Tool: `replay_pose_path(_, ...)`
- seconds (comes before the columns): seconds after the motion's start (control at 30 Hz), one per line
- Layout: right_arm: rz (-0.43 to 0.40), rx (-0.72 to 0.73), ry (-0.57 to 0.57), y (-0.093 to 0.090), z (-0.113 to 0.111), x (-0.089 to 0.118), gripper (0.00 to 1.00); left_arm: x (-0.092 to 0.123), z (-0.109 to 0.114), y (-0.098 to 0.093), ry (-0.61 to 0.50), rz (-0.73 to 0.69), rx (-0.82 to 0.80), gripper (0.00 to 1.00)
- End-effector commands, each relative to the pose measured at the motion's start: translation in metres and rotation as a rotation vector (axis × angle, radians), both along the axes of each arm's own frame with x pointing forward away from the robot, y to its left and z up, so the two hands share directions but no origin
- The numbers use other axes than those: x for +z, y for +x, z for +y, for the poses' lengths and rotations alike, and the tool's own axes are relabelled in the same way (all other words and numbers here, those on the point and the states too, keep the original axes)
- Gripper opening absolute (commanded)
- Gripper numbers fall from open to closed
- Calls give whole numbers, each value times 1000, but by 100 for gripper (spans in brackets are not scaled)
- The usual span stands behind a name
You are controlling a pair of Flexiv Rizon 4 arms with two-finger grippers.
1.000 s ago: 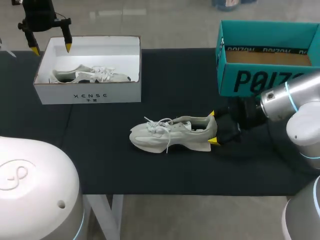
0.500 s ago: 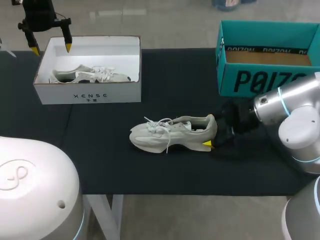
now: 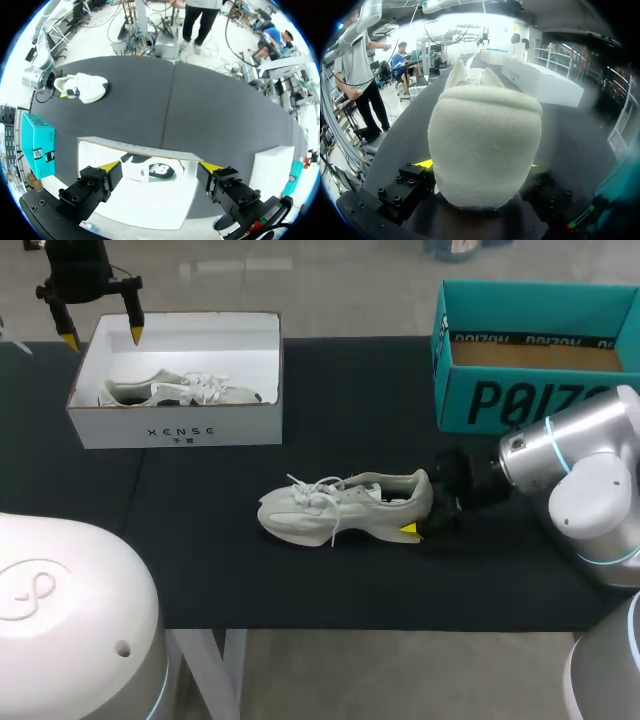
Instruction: Take the shoe out of the shoebox, open the shoe tongue, remove and reinsert the insole, then place the shoe into the shoebox
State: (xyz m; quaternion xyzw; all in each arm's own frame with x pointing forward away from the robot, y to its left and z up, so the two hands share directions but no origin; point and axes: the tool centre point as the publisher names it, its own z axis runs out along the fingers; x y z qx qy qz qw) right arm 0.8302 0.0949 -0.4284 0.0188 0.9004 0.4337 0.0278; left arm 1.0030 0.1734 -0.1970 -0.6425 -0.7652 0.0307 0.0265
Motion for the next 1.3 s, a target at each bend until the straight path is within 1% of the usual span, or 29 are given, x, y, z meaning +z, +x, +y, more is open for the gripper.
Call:
replay_pose_path(0.03,0,-2,-3,0,4,-3,0,0,0,0,2,0,0,100)
replay_pose_path(0.33,0,-2,-3,0,4,-3,0,0,0,0,2,0,0,100)
replay_pose_path(0.37,0,-2,-3,0,4,-3,0,1,-8,7,15,41,103,100)
replay_pose_path(0.4,0,-2,-3,0,4,-3,0,0,-16,15,23,100,241,100)
replay_pose_path(0.43,0,-2,-3,0,4,-3,0,0,-22,20,18,120,389,100)
replay_pose_path(0.47,0,-2,-3,0,4,-3,0,-2,-27,24,80,156,586,100)
replay_pose_path(0.5,0,-2,-3,0,4,-3,0,-3,-29,23,0,180,779,100)
replay_pose_path(0.53,0,-2,-3,0,4,-3,0,-4,-30,14,-43,205,984,100)
replay_pose_path(0.57,0,-2,-3,0,4,-3,0,-6,-34,8,-5,172,1166,100)
replay_pose_path(0.6,0,-2,-3,0,4,-3,0,-6,-41,3,-53,150,1153,100)
replay_pose_path(1.03,0,-2,-3,0,4,-3,0,-6,-41,3,-53,150,1153,100)
replay_pose_path(1.07,0,-2,-3,0,4,-3,0,-7,-46,17,-10,63,1338,100)
replay_pose_path(1.1,0,-2,-3,0,4,-3,0,-6,-46,24,20,9,1540,100)
replay_pose_path(1.13,0,-2,-3,0,4,-3,0,0,-40,27,-5,-52,1742,100)
replay_pose_path(1.17,0,-2,-3,0,4,-3,0,8,-38,22,-109,-74,1928,100)
replay_pose_path(1.3,0,-2,-3,0,4,-3,0,8,-38,22,-109,-74,1928,100)
